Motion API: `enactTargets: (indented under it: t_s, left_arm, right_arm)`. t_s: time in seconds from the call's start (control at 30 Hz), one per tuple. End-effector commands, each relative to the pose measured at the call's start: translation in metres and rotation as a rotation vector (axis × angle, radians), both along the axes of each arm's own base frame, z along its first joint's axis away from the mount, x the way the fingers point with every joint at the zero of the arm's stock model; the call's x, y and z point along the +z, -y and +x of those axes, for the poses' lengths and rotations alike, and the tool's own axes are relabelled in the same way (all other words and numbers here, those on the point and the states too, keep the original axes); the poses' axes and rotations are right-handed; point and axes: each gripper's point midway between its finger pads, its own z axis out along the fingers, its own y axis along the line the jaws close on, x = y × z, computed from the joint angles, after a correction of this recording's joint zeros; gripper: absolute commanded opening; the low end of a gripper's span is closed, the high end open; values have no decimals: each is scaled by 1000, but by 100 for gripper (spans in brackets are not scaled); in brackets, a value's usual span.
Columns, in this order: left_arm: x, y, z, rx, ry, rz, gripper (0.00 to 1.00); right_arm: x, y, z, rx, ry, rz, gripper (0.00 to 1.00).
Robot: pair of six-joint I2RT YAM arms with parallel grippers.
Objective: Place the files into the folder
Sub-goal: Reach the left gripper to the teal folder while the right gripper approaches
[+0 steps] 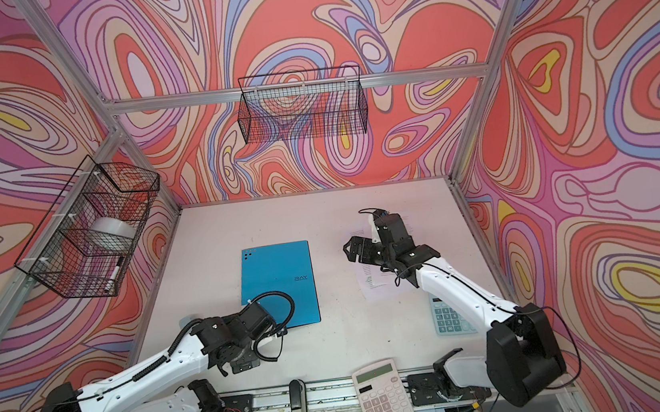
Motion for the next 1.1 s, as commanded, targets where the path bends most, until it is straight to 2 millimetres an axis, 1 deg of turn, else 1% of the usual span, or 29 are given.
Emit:
enactTargets:
  t_s: [0.0,0.17,0.2,0.43,0.53,0.6,0.67,0.73,0.93,1.07]
  left_arm:
    - [10,15,34,-3,188,-22,100]
    - [16,29,55,-20,309,-72,100]
    - [4,24,51,-26,297,-55,100]
    - [-5,24,54,-3,322,-68,100]
    - [-2,25,57,7,351,-88,100]
    - [2,24,60,19,382,-90,100]
    - [10,27,67,33,437,-117,100]
    - [13,28,70,35,463,-126,100]
    - [23,30,81,56,557,-137,100]
    - [22,32,83,54,556,-145,100]
  right_arm:
    - [5,-3,-7,-4,1,26,98]
    - [4,-4,-9,1,-5,38,98]
    - [3,-5,-9,1,-10,39,99]
    - [2,-15,-8,30,-23,57,98]
    - [0,-21,-7,45,-30,63,98]
    - [-1,-26,-8,61,-34,70,99]
    - [-3,-33,-10,85,-39,77,98]
    - [-5,-40,-12,116,-43,97,98]
    - [-24,-68,-28,243,-118,181,98]
    - [-40,-77,-39,293,-177,203,98]
